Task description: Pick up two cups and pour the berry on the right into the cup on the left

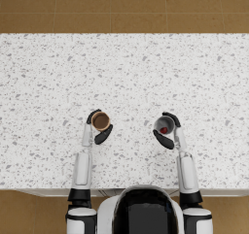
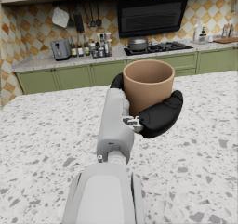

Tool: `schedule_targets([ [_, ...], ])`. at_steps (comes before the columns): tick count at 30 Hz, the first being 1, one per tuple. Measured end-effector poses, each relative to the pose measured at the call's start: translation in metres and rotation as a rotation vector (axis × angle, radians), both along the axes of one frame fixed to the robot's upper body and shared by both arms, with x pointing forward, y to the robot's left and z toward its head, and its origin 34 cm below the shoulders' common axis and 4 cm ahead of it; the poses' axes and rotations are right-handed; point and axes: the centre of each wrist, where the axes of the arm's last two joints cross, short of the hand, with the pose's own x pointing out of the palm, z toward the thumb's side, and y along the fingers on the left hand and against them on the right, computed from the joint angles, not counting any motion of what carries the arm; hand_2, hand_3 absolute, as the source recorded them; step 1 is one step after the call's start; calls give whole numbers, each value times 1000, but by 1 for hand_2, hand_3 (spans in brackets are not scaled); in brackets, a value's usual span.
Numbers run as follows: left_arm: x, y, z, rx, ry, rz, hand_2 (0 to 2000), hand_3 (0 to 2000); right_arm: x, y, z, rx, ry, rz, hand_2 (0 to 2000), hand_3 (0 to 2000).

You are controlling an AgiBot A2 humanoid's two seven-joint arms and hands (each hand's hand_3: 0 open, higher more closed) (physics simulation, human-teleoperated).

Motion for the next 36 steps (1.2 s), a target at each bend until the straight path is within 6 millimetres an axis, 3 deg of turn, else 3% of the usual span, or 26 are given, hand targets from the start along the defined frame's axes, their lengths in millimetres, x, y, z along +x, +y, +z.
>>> schedule_targets([
  [7,-10,-40,-1,134,-30,-121,2000,1280,21,22,29,-162,-126,-33,2000,1280],
  [12,-9,-53,-4,141,-22,-159,2000,1280,26,37,47,-284,-215,-64,2000,1280],
  [26,1,-62,-3,117,-14,-164,2000,1280,20,83,66,-656,-412,-135,2000,1280],
  [27,1,-62,-4,115,-13,-164,2000,1280,18,91,70,-784,-500,-93,2000,1280],
  [36,3,-61,-11,106,17,-153,2000,1280,12,101,71,-1012,-608,-214,2000,1280],
])
